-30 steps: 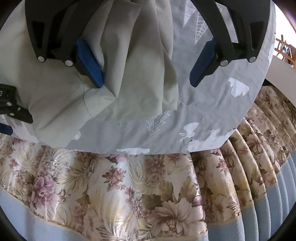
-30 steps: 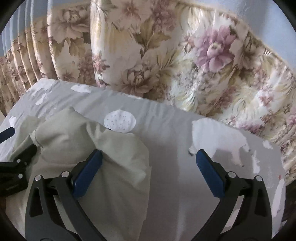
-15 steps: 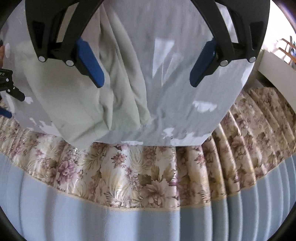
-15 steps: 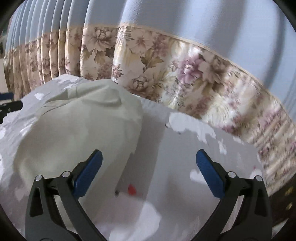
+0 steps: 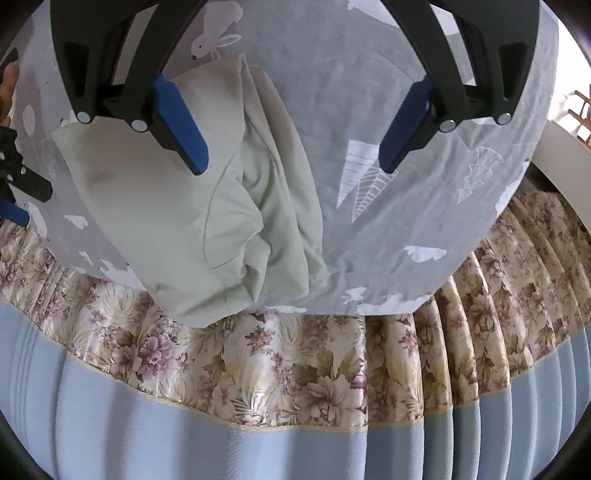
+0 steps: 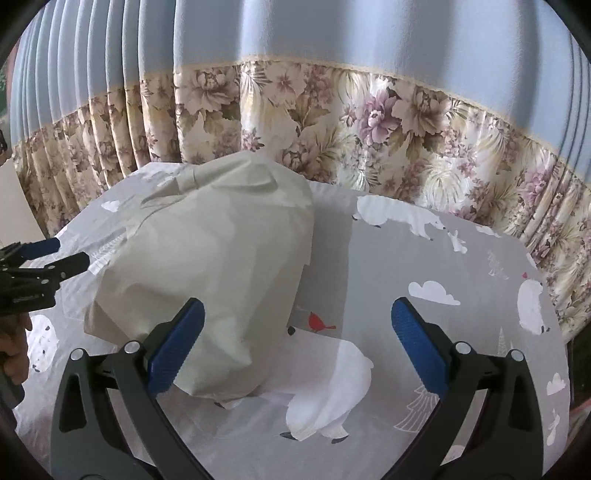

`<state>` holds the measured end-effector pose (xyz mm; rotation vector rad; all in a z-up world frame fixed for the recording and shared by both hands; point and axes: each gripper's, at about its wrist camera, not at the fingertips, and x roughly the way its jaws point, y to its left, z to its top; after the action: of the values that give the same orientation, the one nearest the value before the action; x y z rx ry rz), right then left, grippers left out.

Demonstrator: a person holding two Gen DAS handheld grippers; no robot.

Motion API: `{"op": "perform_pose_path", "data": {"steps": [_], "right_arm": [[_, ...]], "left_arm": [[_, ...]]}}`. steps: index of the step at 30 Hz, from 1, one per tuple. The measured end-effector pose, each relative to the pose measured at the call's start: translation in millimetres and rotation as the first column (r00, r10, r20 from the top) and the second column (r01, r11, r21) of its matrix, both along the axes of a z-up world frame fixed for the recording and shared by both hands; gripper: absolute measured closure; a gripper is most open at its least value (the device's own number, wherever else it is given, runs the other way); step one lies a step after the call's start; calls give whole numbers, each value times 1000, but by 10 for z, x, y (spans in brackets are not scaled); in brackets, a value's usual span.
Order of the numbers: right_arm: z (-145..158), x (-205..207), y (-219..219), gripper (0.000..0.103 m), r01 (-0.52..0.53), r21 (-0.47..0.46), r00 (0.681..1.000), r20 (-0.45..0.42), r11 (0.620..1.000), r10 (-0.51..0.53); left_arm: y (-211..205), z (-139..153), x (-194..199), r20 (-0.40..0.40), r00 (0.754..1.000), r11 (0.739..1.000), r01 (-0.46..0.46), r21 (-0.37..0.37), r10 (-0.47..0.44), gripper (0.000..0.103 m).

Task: Fold large clothes

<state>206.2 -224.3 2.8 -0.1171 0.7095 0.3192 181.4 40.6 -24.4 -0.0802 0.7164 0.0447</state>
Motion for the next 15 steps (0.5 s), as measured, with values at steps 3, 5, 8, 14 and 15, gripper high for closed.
{"op": "perform_pose_path", "data": {"steps": [3, 5, 8, 14, 15], "right_arm": [[11, 9, 4, 3, 1, 9, 1000, -7, 1000, -1], [9, 20, -12, 3, 2, 25, 1000, -15, 1000, -1], [-22, 32, -24, 3, 6, 33, 1000, -23, 999, -5], [-77, 79, -57, 3, 18, 43, 999, -40, 999, -16], [-83, 88, -72, 3, 22, 54, 999, -46, 998, -20]], "left_arm": [[47, 3, 69, -11, 1000, 999, 3, -37, -3, 9], [103, 12, 113, -20, 1000, 996, 13, -94, -15, 9], [130, 62, 151, -12, 1000, 994, 8, -107, -10, 9], [115, 62, 217, -14, 1000, 994, 12, -109, -13, 9], [122, 59, 226, -7, 1000, 994, -1, -110, 0, 9]]}}
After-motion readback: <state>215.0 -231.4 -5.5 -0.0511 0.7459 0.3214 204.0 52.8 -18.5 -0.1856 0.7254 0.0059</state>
